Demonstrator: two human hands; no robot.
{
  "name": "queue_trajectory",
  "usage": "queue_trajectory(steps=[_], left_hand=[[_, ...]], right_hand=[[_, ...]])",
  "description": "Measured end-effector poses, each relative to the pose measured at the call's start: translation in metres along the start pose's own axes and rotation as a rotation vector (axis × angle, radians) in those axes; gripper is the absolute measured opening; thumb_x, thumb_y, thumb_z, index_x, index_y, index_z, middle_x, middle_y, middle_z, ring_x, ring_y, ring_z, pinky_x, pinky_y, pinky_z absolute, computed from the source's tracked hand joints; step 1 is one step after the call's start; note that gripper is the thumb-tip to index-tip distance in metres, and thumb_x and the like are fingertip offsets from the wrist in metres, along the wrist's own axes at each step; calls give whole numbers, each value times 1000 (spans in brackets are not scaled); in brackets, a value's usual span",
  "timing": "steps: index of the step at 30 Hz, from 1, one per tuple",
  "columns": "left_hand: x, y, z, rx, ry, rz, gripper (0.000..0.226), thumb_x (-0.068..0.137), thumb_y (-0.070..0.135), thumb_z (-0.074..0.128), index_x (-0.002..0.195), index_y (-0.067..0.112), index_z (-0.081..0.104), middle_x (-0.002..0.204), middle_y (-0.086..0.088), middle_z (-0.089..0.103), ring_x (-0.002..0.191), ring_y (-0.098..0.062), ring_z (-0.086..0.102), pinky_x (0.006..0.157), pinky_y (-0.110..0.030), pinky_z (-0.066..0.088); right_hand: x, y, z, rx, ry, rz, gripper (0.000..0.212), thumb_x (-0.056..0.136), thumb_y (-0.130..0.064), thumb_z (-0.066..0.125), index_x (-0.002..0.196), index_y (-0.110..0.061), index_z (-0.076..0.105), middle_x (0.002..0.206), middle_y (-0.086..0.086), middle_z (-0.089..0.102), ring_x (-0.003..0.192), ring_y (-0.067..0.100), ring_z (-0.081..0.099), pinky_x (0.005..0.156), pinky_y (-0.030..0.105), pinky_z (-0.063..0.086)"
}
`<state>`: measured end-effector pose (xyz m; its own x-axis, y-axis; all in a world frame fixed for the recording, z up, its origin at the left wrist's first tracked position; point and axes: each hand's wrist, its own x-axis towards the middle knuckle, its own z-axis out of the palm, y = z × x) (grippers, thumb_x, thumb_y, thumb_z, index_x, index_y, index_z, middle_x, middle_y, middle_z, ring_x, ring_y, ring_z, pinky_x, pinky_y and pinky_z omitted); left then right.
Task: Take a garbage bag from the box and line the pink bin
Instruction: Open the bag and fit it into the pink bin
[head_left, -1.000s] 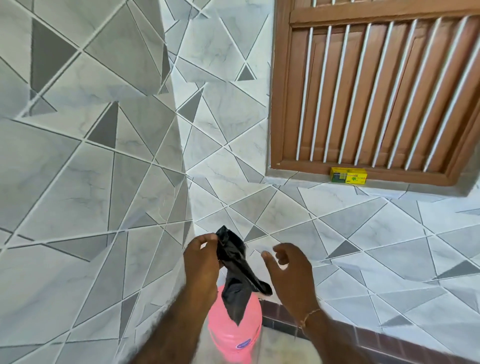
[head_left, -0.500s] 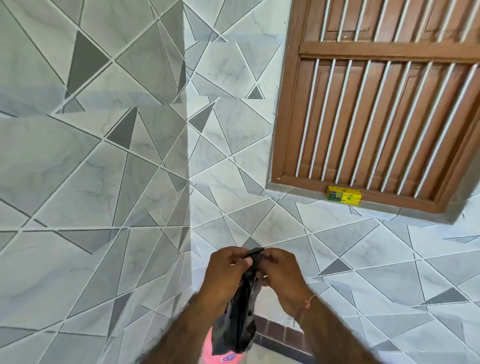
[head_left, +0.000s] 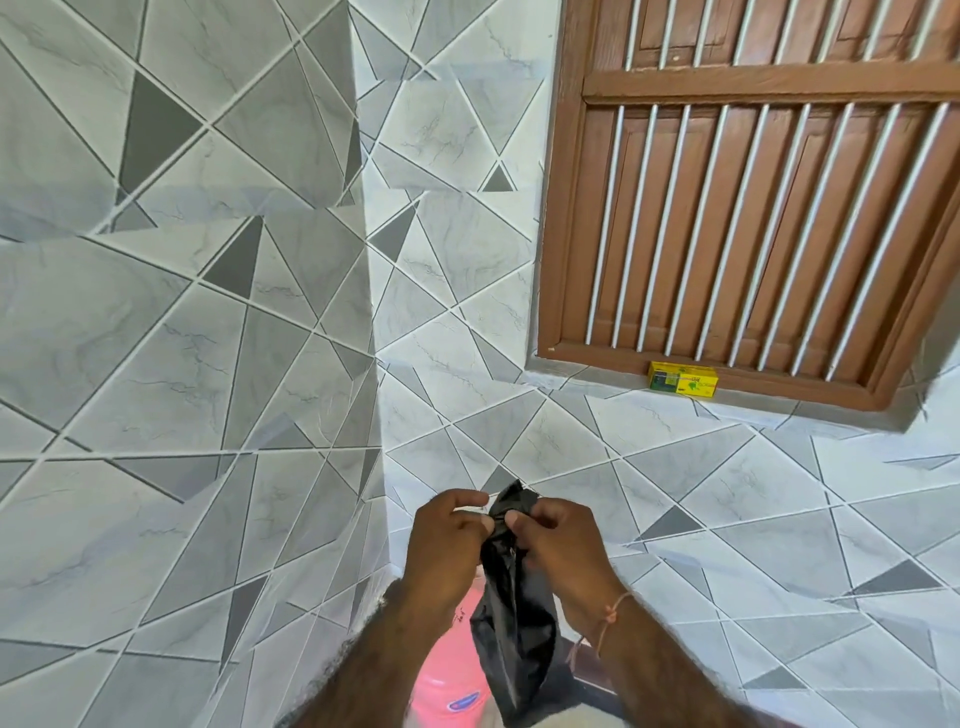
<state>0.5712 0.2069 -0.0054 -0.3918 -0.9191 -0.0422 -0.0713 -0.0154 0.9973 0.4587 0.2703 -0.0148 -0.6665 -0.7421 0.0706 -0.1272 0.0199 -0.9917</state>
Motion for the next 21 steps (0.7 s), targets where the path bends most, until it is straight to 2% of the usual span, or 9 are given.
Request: queue_trajectory(steps=[3,6,8,10,13,15,17,19,21], left_hand=[[1,1,-5,-132,118,-42,19,78,-1,70,87,16,69,63,1,73,55,-8,68,54,-21,56],[6,0,-13,-265,242,-109,19,77,-4,70,89,11,69,71,-8,74,60,-20,68,62,-29,56],[7,0,-17,-311,271,-120,20,78,-7,67,90,9,67,74,-14,72,61,-24,63,64,-30,52],[7,-1,-18,-243,211,-71,19,79,-8,64,87,9,65,71,-11,72,58,-19,61,60,-26,51],[5,-4,-15,-47,11,17,18,81,-6,60,85,11,66,61,1,71,54,-11,61,51,-17,49],[4,-5,-9,94,-68,79,16,85,5,62,83,20,67,67,5,72,63,-10,65,52,-14,48],[4,-5,-5,201,-61,132,1,88,29,64,89,30,65,84,12,69,77,-8,65,61,-15,46],[5,-8,-4,294,-87,152,26,81,45,69,104,36,59,95,22,60,86,1,60,65,-13,43],[8,-10,-3,387,-105,161,33,79,37,74,108,36,58,96,21,58,84,4,57,65,-9,40]], right_hand=[[0,5,-11,12,1,78,33,83,-20,74,53,-18,60,50,-3,56,53,17,49,50,27,43],[2,10,-26,156,56,168,16,86,-19,71,73,-12,67,59,2,56,54,13,51,46,22,43],[3,12,-35,243,82,226,15,90,-20,67,80,-9,66,66,5,54,56,13,51,48,22,44],[4,14,-40,312,70,253,18,92,-25,63,81,-10,63,70,6,56,62,15,54,56,27,47],[5,12,-39,394,26,261,21,94,-29,60,89,-10,63,75,7,66,71,20,65,66,33,52],[7,8,-35,373,12,241,22,93,-30,61,92,-8,65,78,8,71,74,21,70,67,32,54],[8,6,-31,330,15,206,23,93,-30,62,90,-7,65,79,9,74,73,20,72,63,31,54],[10,6,-28,282,23,175,24,92,-30,63,84,-8,65,77,8,75,72,19,73,60,30,54],[11,6,-26,258,24,159,24,91,-31,64,78,-12,64,75,7,75,72,19,74,58,29,53]])
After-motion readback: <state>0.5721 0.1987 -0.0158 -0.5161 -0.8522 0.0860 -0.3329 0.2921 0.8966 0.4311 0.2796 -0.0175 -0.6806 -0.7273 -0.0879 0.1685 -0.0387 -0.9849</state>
